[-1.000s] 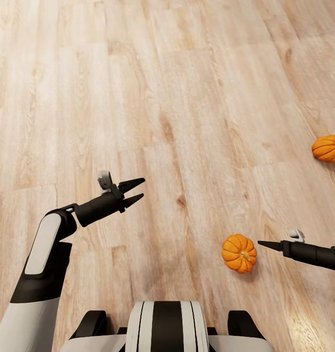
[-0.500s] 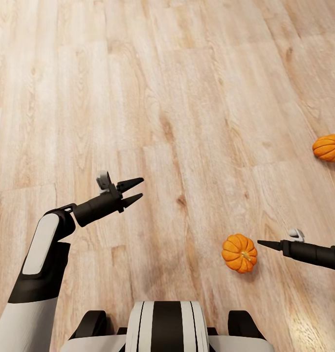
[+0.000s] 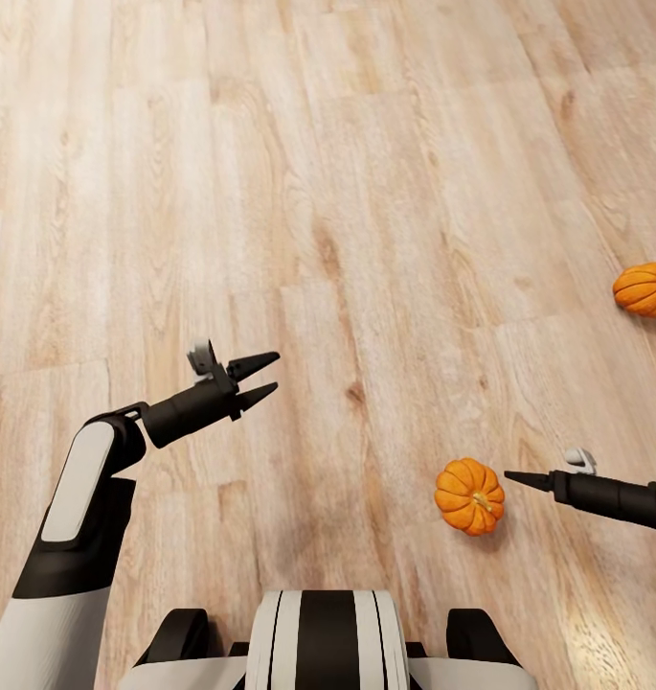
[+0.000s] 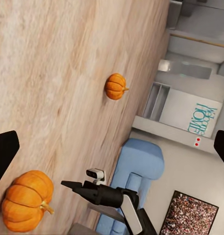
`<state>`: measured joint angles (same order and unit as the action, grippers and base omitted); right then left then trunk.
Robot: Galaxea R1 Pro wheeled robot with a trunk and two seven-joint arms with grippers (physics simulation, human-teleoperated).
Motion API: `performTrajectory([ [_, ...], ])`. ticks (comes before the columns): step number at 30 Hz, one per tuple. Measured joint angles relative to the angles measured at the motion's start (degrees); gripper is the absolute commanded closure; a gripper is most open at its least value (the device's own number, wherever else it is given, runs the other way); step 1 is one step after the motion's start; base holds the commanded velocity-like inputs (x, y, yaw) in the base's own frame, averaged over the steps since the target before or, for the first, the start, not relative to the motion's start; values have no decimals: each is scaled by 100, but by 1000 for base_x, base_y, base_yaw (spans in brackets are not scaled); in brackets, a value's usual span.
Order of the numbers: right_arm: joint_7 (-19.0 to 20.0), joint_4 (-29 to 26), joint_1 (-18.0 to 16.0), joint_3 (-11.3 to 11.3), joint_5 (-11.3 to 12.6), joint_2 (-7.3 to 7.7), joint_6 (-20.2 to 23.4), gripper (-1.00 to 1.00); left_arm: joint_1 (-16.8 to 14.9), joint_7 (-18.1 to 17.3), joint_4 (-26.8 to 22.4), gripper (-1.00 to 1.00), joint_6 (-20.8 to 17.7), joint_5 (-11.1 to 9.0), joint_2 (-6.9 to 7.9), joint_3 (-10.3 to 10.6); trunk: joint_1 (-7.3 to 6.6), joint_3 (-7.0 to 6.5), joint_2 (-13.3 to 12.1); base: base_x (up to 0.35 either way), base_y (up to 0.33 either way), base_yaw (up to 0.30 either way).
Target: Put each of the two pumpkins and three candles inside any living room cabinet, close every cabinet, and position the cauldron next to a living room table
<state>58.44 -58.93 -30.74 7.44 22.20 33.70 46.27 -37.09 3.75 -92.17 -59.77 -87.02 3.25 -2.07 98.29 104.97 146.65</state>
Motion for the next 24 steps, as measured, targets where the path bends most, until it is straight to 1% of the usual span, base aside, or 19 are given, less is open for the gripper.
performTrajectory([
  [17, -3, 75, -59, 1, 13, 8, 15, -100, 19, 7, 0, -100, 0, 0, 1, 1, 16, 0, 8, 0, 0, 0],
  [21, -8, 154, -88, 3, 9, 2, -18, -100, 19, 7, 0, -100, 0, 0, 6, 3, 16, 0, 8, 0, 0, 0],
  [24, -20, 332, -193, 0, 5, -1, -46, -100, 19, 6, 0, -100, 0, 0, 5, 4, 16, 0, 8, 0, 0, 0],
])
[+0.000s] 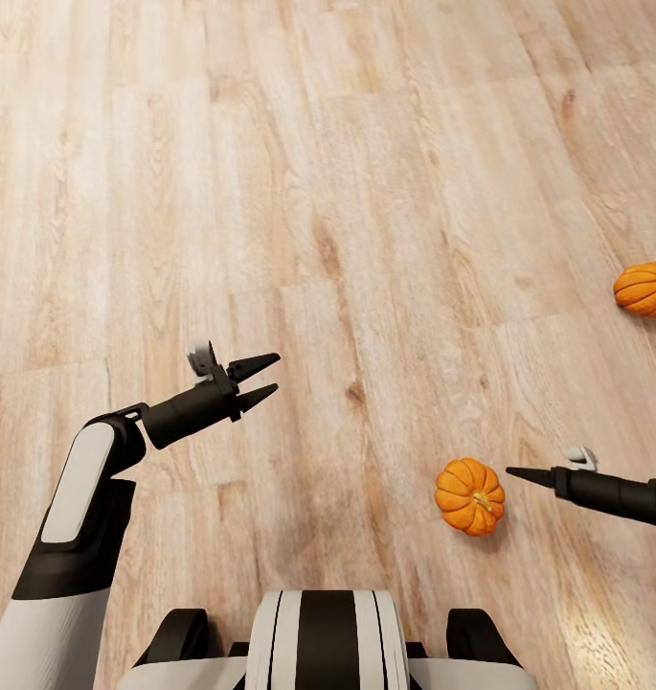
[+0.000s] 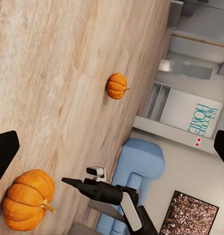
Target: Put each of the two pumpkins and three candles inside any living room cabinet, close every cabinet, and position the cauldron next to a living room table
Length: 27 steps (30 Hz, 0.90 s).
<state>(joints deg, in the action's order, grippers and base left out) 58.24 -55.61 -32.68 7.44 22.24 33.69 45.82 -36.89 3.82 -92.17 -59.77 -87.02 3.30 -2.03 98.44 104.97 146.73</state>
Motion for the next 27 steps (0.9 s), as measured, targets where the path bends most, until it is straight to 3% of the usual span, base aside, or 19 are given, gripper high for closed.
performTrajectory([
  [4, 0, 770, -396, -32, -19, -8, -415, -100, 0, 0, 0, -100, 0, 1, -2, 4, 0, 0, 0, 0, 0, 0],
  [6, 3, 896, -454, -37, -20, -9, -513, -100, 0, 0, 0, -100, 0, 2, -3, 5, 0, 0, 0, 0, 0, 0],
  [13, 1, 1111, -540, -49, -19, -36, -673, -100, 0, 0, 0, -100, 0, 0, -3, 6, 0, 0, 0, 0, 0, 0],
  [17, -4, 1164, -556, -57, -28, -136, -698, -100, 0, 0, 0, -100, 0, 2, -3, 6, 0, 0, 0, 0, 0, 0],
  [21, -3, 1192, -567, -271, -111, -282, -679, -100, 0, 0, 0, -100, 0, 1, -4, 6, 0, 0, 0, 0, 0, 0],
  [27, 0, 1200, -571, -469, -149, -357, -673, -100, 0, 0, 0, -100, 0, 4, -2, 6, 0, 0, 0, 0, 0, 0],
])
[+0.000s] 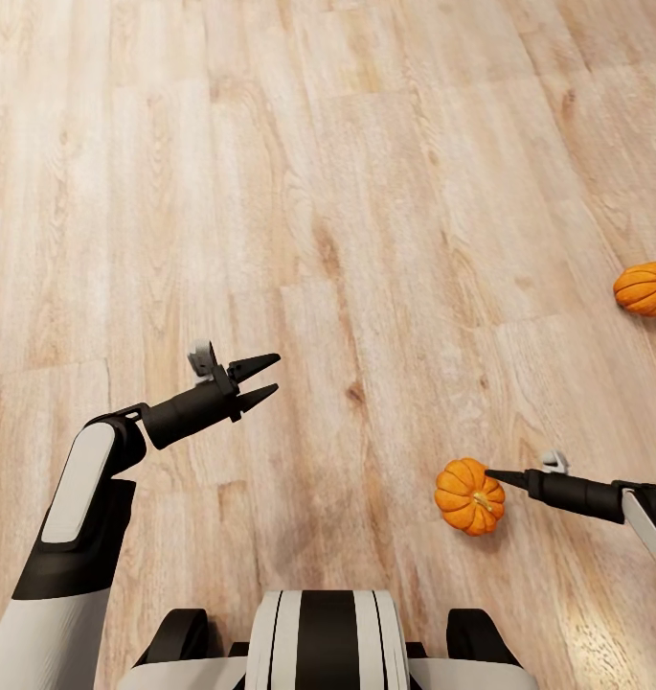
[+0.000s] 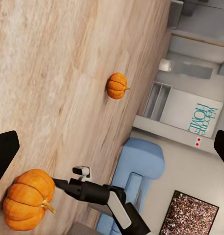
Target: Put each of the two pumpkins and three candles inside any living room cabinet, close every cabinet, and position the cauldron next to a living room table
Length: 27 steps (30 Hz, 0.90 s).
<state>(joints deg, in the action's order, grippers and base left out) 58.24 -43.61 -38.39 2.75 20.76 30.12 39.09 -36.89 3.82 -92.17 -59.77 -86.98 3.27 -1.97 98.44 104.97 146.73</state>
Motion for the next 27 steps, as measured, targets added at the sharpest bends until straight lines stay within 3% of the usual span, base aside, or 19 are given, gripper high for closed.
performTrajectory([
  [11, 27, 1, -1, -39, -7, -6, 10, -100, 0, 0, 0, -100, 0, 4, -1, 4, 0, 0, 0, 0, 0, 0],
  [15, 121, -35, -60, 5, 20, -70, 4, -100, 128, 8, 42, -100, 50, 53, 104, -15, 0, 0, 0, 0, 0, 0],
  [27, 121, -35, -60, 5, 20, -70, 4, -100, 165, 8, 42, -100, 50, 50, 104, -15, 0, 0, 0, 0, 0, 0],
])
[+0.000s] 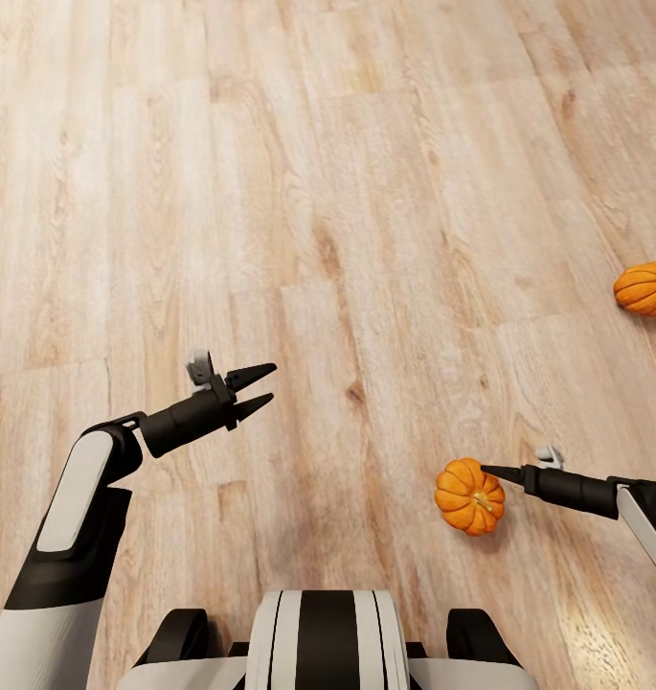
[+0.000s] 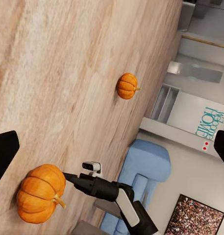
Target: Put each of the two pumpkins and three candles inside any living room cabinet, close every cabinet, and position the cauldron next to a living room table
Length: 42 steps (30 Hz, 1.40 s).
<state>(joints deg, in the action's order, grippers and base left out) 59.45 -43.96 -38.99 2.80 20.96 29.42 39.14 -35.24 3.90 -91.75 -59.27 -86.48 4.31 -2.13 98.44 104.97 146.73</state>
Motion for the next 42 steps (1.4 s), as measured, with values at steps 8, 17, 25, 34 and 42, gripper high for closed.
performTrajectory([
  [8, 0, 0, 0, 0, 0, 0, 0, -100, 0, 0, 0, -100, 0, 0, 0, 0, 0, 0, 0, 0, 0, 0],
  [17, 0, 1, -2, -36, 0, -5, 19, -100, 88, -6, 2, -100, 7, -13, 52, -9, 0, 0, 0, 0, 0, 0],
  [25, 6, 1, -2, -42, -5, 12, 17, -100, 112, -8, 2, -100, 10, -18, 64, -11, 0, 0, 0, 0, 0, 0],
  [34, 42, 1, -2, -40, -7, 65, 14, -100, 116, -8, 4, -100, 10, -18, 70, -11, 0, 0, 0, 0, 0, 0],
  [42, 290, 15, -2, -40, -31, 178, -86, -100, 118, -8, 2, -100, 9, -19, 70, -11, 0, 0, 0, 0, 0, 0],
])
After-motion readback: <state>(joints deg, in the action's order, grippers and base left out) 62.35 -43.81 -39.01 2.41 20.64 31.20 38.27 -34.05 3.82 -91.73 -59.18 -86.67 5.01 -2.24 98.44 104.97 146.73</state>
